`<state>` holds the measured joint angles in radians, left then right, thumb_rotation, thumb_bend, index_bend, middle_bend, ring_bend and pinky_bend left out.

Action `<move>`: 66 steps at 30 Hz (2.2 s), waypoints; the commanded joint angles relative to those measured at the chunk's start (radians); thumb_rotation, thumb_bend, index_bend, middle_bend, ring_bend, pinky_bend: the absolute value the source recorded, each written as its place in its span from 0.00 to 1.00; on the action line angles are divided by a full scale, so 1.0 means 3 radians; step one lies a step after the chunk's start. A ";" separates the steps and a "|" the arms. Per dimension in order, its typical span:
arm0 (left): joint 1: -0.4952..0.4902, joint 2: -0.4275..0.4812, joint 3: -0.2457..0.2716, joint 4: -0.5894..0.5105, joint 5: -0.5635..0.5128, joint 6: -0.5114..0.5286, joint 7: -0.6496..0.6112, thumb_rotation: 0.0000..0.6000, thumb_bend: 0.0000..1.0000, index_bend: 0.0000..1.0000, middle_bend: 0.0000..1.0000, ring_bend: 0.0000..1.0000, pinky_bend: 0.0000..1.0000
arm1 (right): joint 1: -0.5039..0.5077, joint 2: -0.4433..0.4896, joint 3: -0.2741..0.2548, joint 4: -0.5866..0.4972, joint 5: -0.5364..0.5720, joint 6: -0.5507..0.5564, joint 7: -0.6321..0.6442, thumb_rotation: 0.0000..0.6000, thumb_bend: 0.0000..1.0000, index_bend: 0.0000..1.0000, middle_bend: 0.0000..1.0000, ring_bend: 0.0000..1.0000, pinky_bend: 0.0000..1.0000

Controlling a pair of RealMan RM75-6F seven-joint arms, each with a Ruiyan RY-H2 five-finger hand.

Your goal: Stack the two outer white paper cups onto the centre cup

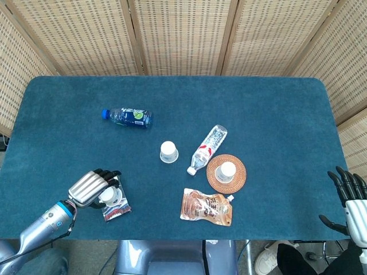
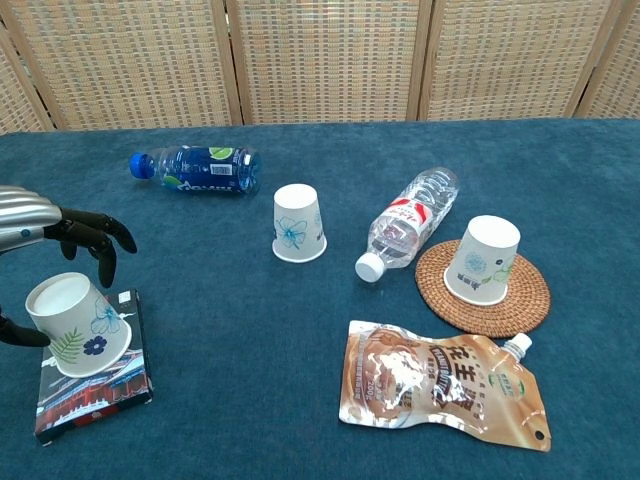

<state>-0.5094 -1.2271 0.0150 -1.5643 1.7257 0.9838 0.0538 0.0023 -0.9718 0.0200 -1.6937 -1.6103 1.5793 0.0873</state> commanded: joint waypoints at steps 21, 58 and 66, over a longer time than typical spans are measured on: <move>-0.0799 0.0221 -0.0909 -0.0527 -0.1261 -0.0495 0.0389 1.00 0.12 0.58 0.37 0.43 0.46 | 0.0058 -0.0033 0.0064 -0.0008 0.0135 -0.0110 -0.0046 1.00 0.00 0.00 0.00 0.00 0.00; -0.2427 -0.0751 -0.0768 0.0337 -0.3781 -0.0875 0.1664 1.00 0.00 0.11 0.05 0.06 0.14 | 0.0143 -0.0062 0.0140 0.0077 0.0416 -0.0343 -0.0023 1.00 0.00 0.01 0.00 0.00 0.00; -0.1965 -0.0362 -0.0879 -0.0111 -0.3191 -0.0553 0.0998 1.00 0.00 0.00 0.00 0.00 0.00 | 0.0135 -0.0060 0.0131 0.0087 0.0406 -0.0336 -0.0007 1.00 0.00 0.01 0.00 0.00 0.00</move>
<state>-1.1672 -1.3884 -0.2333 -1.5435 0.6785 0.7616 0.4346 0.0428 -0.9899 0.0592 -1.6676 -1.4885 1.4784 0.0851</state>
